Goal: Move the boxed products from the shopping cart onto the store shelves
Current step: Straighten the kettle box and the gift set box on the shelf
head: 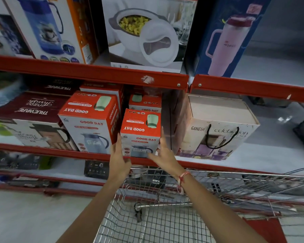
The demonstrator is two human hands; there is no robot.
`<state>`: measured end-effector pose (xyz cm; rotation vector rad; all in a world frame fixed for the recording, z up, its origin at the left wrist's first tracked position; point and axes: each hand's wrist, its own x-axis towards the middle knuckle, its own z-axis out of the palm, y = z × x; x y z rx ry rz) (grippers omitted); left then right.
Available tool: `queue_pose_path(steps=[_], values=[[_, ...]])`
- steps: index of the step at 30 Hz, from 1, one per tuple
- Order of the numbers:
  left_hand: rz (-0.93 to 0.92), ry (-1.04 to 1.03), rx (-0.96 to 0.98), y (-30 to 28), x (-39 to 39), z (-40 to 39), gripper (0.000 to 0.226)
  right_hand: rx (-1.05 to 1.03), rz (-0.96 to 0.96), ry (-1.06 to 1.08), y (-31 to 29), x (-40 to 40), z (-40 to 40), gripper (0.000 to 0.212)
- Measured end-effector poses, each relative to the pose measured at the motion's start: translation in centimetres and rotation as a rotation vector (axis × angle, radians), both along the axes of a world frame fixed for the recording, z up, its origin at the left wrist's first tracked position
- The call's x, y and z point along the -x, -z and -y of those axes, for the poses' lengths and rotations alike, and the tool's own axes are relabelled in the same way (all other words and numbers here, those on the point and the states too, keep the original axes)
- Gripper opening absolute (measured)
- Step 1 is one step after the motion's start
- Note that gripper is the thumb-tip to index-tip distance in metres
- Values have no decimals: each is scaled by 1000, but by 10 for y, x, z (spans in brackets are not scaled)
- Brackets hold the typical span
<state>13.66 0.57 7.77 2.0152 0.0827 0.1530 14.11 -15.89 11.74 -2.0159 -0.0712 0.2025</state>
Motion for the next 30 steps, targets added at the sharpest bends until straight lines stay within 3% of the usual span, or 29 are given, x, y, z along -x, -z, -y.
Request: queue_pose_path(steps=[7,14,19,30], values=[[-58,43,-94,-4,-4,-9,99,53,8,-29,-9,-1,-1,93],[-112,74,11,4,-10,-11,111,32,-19,-67,-8,4,9,99],[-134,82,12,11,-12,-4,97,29,-107,-118,-4,13,29,100],[-170,58,38,7,-13,-6,92,107,-143,-143,1,27,30,99]])
